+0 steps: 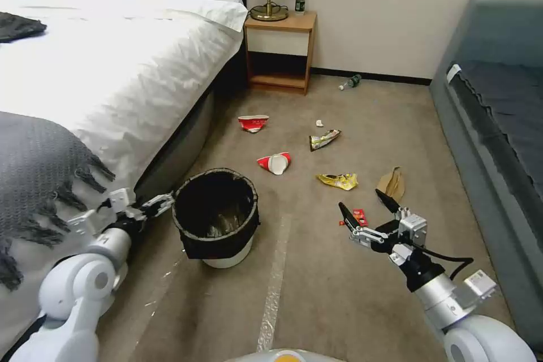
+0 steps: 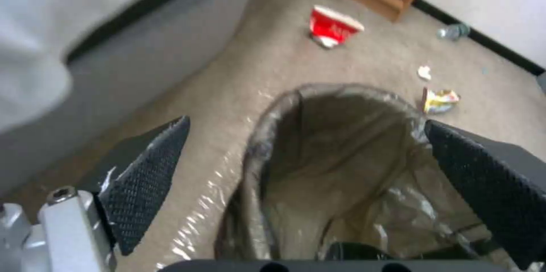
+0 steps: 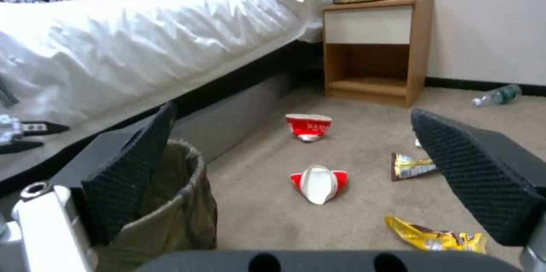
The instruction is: Pick up the trash can from the floor.
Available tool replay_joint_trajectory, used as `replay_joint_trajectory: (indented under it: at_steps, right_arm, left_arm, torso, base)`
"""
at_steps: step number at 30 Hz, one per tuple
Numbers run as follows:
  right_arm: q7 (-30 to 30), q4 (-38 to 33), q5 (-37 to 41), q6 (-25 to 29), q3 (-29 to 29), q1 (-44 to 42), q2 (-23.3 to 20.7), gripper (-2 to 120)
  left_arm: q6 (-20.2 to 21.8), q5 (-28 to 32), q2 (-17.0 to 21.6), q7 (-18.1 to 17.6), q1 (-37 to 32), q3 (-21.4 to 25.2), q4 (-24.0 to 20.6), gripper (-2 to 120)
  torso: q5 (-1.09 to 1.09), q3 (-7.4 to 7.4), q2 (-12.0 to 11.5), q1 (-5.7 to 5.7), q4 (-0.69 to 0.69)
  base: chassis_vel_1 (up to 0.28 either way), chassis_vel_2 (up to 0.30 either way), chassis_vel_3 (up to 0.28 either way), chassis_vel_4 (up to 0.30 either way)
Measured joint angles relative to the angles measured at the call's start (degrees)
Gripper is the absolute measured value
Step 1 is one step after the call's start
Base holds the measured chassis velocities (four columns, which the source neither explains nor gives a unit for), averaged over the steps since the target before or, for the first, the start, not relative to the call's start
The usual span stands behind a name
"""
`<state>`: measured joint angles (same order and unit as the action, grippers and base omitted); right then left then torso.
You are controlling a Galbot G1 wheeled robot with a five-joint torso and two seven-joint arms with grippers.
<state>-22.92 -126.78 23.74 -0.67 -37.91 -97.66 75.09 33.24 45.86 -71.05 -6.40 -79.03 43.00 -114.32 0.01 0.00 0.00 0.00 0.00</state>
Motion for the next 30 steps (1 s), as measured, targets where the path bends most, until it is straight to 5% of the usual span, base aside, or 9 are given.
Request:
replay_joint_trajectory:
  at_steps: [18, 30]
  right_arm:
    - [0.0, 1.7, -0.4, 0.2, 0.2, 1.3, -0.4, 100]
    - [-0.2, 1.9, -0.6, 1.0, 0.8, 0.7, 0.0, 100]
  left_arm:
    - [1.5, -5.0, -3.2, -4.2, 5.8, -6.5, 11.4, 99]
    - [0.5, -7.3, -4.8, -3.4, 5.9, -7.1, 13.3, 50]
  torso:
    - [0.0, 0.0, 0.0, 0.01, 0.0]
    - [0.02, -0.01, 0.0, -0.01, 0.01]
  base:
    - [0.0, 0.0, 0.0, 0.0]
    - [0.0, 0.0, 0.0, 0.0]
